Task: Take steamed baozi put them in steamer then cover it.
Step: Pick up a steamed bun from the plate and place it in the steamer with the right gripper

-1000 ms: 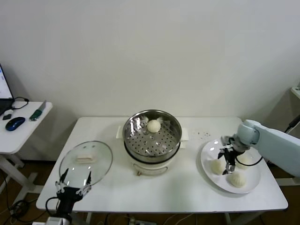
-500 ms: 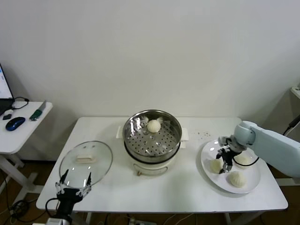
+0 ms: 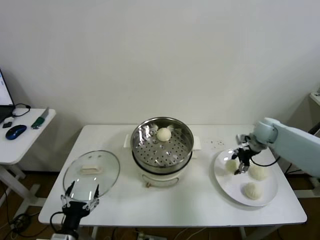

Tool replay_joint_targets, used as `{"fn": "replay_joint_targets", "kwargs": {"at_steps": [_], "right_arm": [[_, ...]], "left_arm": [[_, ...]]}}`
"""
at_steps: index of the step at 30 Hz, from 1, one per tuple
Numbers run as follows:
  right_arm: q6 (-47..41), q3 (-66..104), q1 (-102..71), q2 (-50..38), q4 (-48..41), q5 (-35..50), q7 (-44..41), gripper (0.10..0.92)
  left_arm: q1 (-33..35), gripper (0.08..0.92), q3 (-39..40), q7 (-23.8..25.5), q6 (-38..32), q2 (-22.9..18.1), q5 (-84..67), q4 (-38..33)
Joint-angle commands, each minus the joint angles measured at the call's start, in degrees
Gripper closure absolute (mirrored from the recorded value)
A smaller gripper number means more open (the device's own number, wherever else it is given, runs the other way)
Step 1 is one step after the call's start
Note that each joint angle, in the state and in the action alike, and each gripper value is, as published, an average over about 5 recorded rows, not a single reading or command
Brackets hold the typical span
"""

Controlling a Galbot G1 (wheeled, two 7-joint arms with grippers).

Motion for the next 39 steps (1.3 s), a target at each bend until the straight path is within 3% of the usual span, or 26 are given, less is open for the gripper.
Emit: {"fn": "replay_joint_targets", "kwargs": {"at_steps": [1, 15, 27, 39], "right_arm": [[0.05, -14.78, 22.65, 6.84, -1.04, 15.01, -1.31, 0.330], [-4.01, -21.23, 29.48, 28.22, -4.41, 32.35, 0.72, 0.330], [-5.47, -19.37, 20.42, 42.16, -10.10, 30.97, 2.81, 0.330], [-5.36, -18.54, 12.46, 46.72, -13.56, 26.89, 4.21, 0.330]], "left_arm": [[0.31, 0.177, 0.70, 0.13, 0.07, -0.38, 0.31, -0.33], [2.04, 0.177, 2.65, 0.24, 0.16, -0.75, -0.75, -2.66], [3.17, 0.177, 1.68, -0.11, 0.18, 0.12, -4.12, -3.24], [3.84, 0.177, -0.18, -1.12, 0.21, 0.26, -5.85, -3.27]]}}
